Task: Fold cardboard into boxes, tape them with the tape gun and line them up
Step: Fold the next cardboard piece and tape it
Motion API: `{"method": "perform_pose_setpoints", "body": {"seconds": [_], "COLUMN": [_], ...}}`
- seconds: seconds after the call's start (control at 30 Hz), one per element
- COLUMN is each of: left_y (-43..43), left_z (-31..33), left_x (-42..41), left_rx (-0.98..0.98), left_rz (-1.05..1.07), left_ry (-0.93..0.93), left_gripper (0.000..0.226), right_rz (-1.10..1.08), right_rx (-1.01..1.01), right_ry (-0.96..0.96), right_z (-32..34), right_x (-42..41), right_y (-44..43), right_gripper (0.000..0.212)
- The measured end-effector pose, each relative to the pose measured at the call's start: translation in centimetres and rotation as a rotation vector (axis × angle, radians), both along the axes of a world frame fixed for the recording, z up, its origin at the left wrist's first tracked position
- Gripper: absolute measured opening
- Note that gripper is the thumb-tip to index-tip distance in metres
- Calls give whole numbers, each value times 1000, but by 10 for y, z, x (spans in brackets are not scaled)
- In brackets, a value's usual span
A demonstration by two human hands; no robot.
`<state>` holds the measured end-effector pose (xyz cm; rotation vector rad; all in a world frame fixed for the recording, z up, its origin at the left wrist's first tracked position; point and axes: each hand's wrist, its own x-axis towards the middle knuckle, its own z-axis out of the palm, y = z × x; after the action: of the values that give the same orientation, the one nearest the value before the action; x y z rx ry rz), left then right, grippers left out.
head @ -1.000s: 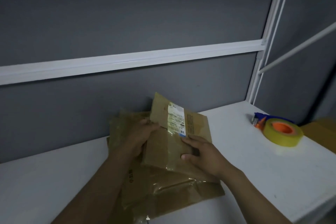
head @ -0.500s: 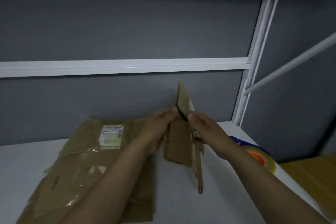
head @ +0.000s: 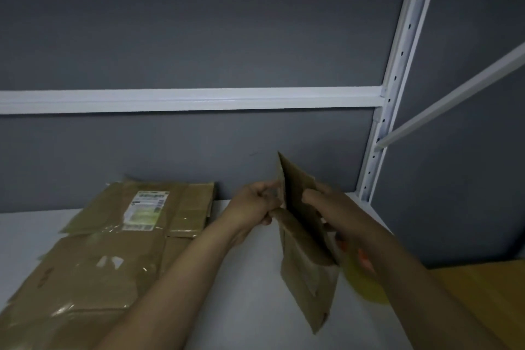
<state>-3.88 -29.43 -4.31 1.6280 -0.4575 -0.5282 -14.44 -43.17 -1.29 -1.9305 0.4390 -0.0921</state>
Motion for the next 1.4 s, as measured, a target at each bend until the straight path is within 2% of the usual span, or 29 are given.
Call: {"method": "perform_pose_setpoints", "body": {"seconds": [0.17, 0.33, 0.43, 0.53, 0.63, 0.73, 0.8, 0.87, 0.93, 0.97, 1.07, 1.17, 1.3, 1.4], "left_y": [8, 22, 28, 27, 22, 15, 8, 3, 3, 5, 9, 2, -9, -10], "left_z": [6, 9, 11, 5, 5, 16, 21, 21, 22, 22, 19, 19, 17, 14], "left_x": [27, 43, 39, 39, 37, 32, 31, 32, 37, 40, 46, 42, 42, 45], "left_rx": [-16, 29, 95, 241, 304, 318, 445, 607, 712, 752, 783, 747, 760, 708], "left_rz": [82, 167, 159, 140, 167, -14, -218, -284, -244, -214, -138, -78, -20, 15], "left_ry": [-32, -137, -300, -623, -763, -938, -1002, -1061, -1088, -1096, -1122, -1085, -1041, -1001], "left_gripper": [48, 51, 53, 55, 52, 63, 77, 83, 72, 73, 99, 88, 66, 81], "right_rz": [-159, -244, -314, -320, -375, -394, -352, -309, -297, -300, -268, -170, -114, 52], "right_rx": [-2, -29, -63, -138, -204, -126, -173, -253, -313, -350, -394, -401, -280, -217], "right_ry": [34, -19, -32, 6, 78, 141, 126, 7, -18, 1, -21, -128, -192, -227], "right_z": [14, 13, 11, 11, 13, 15, 10, 5, 1, 1, -4, -11, -17, -17], "right_x": [11, 15, 23, 34, 44, 51, 53, 51, 48, 45, 41, 34, 29, 23], "right_y": [-19, -32, -41, -46, -53, -62, -67, -69, -74, -77, -88, -94, -99, -104], "right_gripper": [24, 11, 15, 19, 30, 29, 24, 20, 23, 25, 27, 28, 35, 26]}}
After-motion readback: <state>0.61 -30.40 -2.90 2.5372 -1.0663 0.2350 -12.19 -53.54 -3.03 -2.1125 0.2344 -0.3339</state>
